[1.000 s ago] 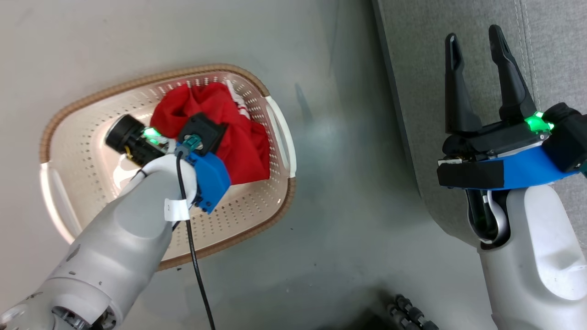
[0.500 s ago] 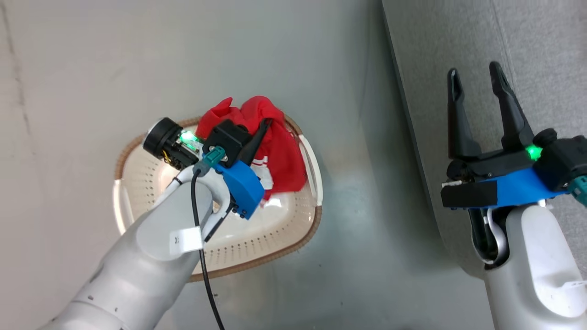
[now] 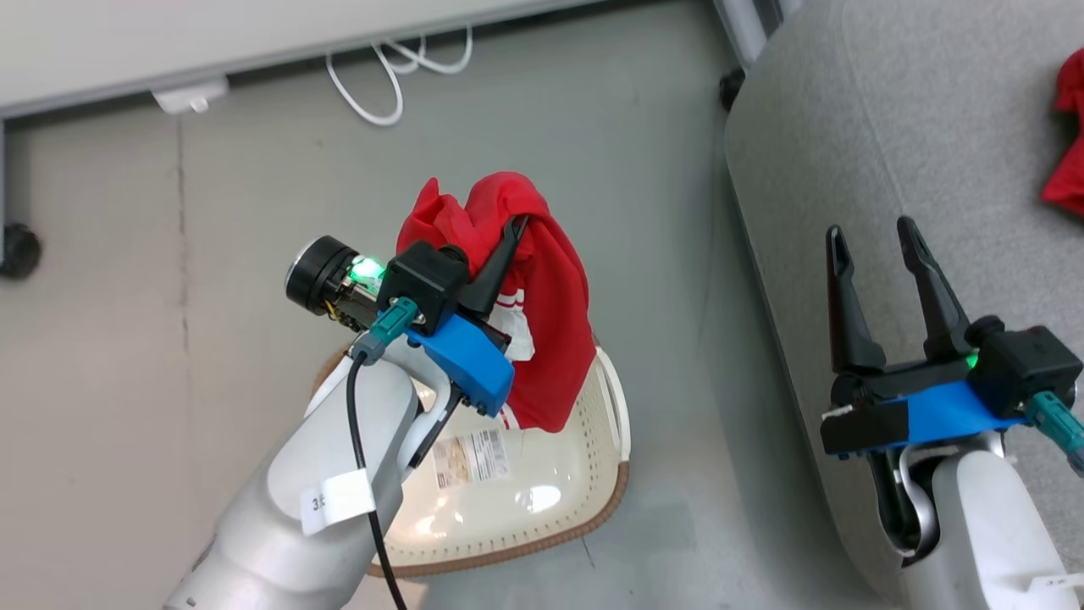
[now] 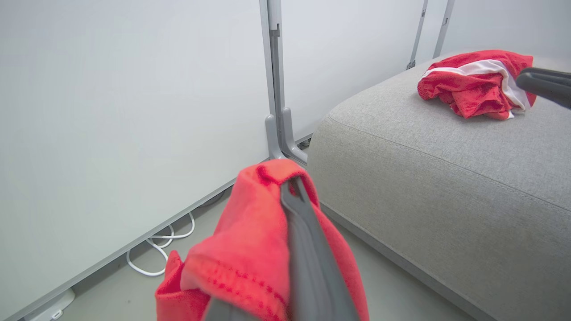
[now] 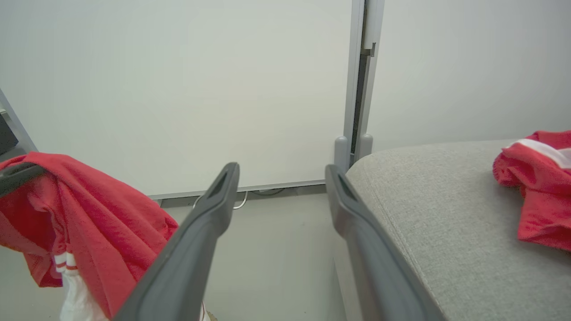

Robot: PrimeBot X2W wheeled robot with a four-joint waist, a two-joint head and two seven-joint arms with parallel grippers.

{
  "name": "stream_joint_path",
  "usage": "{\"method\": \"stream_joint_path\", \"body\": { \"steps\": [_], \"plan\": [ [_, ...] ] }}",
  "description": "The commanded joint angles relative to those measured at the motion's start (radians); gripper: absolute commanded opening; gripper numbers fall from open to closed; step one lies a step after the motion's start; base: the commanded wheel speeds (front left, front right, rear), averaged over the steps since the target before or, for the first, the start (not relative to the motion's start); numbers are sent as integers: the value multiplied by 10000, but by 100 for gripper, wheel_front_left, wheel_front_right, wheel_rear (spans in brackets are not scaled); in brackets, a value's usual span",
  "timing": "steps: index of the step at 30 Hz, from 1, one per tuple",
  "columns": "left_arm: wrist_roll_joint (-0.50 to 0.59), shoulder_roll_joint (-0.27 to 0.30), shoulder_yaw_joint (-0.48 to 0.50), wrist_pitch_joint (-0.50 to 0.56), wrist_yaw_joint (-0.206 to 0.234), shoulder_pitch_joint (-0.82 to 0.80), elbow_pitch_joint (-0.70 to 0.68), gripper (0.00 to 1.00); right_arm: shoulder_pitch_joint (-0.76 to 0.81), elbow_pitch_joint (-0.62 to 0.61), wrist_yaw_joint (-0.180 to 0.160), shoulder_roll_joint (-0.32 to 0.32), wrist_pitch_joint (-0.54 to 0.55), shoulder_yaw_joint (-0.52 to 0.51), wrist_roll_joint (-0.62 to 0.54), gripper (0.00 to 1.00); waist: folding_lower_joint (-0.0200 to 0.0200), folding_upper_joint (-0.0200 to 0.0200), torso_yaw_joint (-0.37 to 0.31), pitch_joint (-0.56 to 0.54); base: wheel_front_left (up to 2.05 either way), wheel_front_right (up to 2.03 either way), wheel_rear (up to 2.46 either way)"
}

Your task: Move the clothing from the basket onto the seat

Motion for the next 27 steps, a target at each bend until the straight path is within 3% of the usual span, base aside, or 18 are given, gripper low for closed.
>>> {"method": "stream_joint_path", "body": {
  "steps": [1,11,27],
  "plan": [
    [99,-10,110,-49,-31,126,-105,0,161,38,1,-8,-38,-41,-29,100,1,-1,219,-581,0,0,0],
    [498,-248,828,-49,-111,497,-1220,0,1087,294,1,-8,-38,-128,-13,100,1,-1,431,-2070,0,0,0],
    [79,-460,467,-47,-108,509,-1875,0,2233,468,1,-8,-38,-261,195,100,1,-1,798,-3483,0,0,0]
  ]
}}
